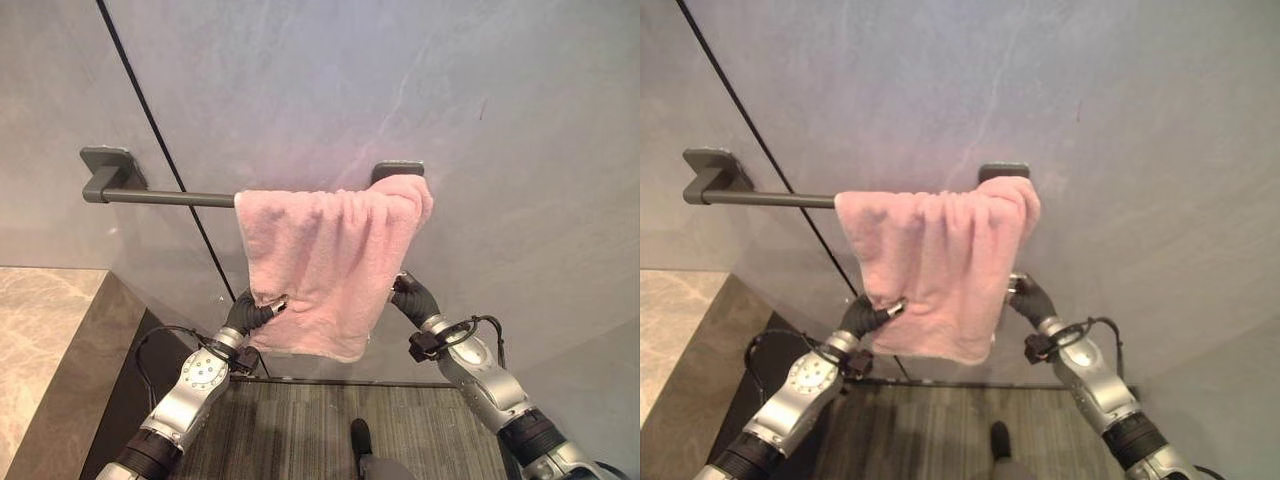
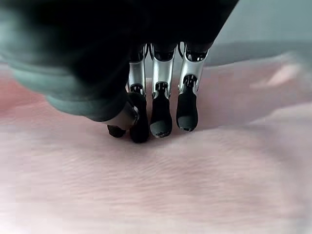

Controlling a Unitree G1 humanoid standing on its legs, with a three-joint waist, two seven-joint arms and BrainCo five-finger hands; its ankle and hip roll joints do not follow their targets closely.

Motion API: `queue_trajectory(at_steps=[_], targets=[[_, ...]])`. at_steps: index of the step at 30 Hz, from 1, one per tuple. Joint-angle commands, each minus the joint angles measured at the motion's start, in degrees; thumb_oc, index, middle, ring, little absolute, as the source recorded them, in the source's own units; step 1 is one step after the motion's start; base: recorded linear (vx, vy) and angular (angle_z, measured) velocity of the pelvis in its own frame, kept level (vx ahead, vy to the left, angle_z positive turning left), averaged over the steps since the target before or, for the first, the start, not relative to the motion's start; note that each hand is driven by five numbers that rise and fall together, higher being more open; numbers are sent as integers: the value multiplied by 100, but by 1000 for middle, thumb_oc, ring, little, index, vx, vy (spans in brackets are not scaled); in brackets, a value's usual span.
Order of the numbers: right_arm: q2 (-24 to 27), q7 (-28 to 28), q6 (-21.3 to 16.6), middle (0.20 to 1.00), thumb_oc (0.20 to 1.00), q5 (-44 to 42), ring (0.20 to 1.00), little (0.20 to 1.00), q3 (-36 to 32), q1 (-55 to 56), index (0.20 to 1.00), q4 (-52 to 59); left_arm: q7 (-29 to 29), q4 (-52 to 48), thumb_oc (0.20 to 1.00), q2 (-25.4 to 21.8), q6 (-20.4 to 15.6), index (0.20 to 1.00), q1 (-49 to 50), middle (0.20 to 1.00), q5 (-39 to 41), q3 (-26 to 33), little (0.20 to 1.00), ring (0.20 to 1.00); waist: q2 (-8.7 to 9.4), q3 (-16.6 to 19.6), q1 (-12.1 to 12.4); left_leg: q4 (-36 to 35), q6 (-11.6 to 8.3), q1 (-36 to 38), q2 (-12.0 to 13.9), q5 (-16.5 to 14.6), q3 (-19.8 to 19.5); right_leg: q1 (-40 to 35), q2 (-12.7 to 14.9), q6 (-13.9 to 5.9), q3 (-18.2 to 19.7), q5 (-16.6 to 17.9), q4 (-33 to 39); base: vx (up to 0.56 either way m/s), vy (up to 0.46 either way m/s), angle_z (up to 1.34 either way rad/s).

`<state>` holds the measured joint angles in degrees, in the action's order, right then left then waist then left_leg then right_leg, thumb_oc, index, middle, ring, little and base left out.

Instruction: Put brush and paste in cup on sink, flatten towel.

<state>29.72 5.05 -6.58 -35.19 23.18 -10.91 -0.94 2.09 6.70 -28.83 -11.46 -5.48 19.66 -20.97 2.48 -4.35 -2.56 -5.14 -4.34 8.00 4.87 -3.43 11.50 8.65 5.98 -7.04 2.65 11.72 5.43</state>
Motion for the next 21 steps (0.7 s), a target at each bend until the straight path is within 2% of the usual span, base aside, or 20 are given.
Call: queue_trajectory(at_steps=[1, 7, 11, 15, 21], targets=[[7, -5, -552, 200, 200, -149, 200, 200, -221, -147, 200, 441, 123, -394, 200, -252, -259, 200, -110, 200, -11, 53, 200, 200, 307, 149, -99, 14, -198, -499, 367, 541, -411, -562, 761, -577, 140, -327, -51, 0, 0, 0], [177, 53, -815, 200, 200, -456, 200, 200, -361, -176, 200, 1416, 235, -1227, 200, -294, -461, 200, -39, 200, 359, 403, 200, 200, 331, 139, -131, 14, -211, -517, 382, 542, -395, -548, 765, -590, 156, -331, -52, 0, 0, 0], [267, 112, -865, 200, 200, -463, 200, 200, -237, -280, 200, 1657, 343, -1621, 200, -249, -633, 200, 64, 200, 595, 660, 200, 200, 355, 125, -110, 14, -222, -545, 371, 544, -403, -522, 781, -597, 163, -329, -49, 0, 0, 0], [426, 12, -789, 200, 200, -116, 200, 200, -77, -444, 200, 1624, 370, -1708, 200, -253, -650, 200, 142, 200, 656, 762, 200, 200, 376, 87, -82, 14, -226, -574, 364, 555, -411, -508, 794, -597, 153, -314, -45, 0, 0, 0], [312, -32, -585, 200, 200, -125, 200, 200, 282, -497, 200, 1285, 505, -1588, 200, -265, -599, 200, 233, 200, 593, 798, 200, 200, 409, -58, 29, 14, -228, -718, 341, 616, -490, -436, 817, -589, 81, -277, -44, -20, -1, 0]])
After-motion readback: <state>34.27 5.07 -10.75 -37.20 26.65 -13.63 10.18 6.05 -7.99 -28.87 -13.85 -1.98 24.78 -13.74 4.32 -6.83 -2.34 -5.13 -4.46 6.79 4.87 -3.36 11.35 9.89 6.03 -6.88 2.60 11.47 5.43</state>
